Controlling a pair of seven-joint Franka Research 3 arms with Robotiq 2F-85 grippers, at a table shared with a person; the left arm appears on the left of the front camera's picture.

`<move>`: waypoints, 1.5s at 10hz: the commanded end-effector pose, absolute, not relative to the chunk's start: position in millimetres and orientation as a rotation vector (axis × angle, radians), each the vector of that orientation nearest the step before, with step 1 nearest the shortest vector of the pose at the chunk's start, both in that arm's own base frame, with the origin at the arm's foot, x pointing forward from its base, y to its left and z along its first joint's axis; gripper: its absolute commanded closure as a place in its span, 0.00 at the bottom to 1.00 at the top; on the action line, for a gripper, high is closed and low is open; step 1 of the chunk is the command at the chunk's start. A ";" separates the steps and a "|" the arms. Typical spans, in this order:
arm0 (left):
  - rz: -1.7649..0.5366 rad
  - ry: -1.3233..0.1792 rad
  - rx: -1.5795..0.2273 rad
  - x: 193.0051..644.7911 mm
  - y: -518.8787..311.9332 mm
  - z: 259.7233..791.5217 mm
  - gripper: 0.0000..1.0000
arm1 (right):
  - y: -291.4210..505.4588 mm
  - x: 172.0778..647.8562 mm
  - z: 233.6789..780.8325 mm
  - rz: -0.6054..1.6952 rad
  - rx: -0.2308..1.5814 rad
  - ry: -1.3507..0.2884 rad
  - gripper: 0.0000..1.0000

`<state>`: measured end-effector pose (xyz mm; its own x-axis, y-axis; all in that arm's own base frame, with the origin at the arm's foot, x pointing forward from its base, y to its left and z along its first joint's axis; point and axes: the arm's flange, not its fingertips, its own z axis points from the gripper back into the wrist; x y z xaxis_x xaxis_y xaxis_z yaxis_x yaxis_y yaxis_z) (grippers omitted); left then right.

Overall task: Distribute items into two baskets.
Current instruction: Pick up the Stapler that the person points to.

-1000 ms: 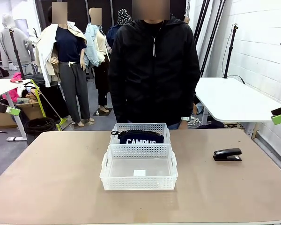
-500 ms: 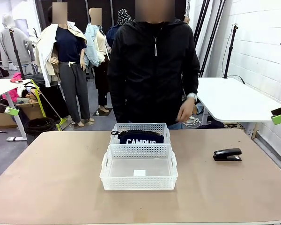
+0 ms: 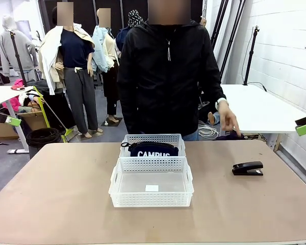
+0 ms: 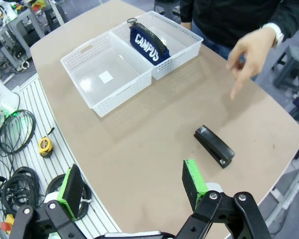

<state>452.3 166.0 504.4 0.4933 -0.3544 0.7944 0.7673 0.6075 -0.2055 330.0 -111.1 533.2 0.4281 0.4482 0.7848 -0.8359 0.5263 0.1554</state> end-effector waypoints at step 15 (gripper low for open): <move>-0.716 -0.799 -0.596 449.6 164.4 504.9 0.00 | -111.1 330.0 533.2 0.862 0.589 -0.757 0.00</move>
<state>452.1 166.2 504.4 0.4939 -0.3545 0.7940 0.7667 0.6083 -0.2053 330.0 -111.2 533.3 0.4283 0.4481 0.7847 -0.8357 0.5267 0.1554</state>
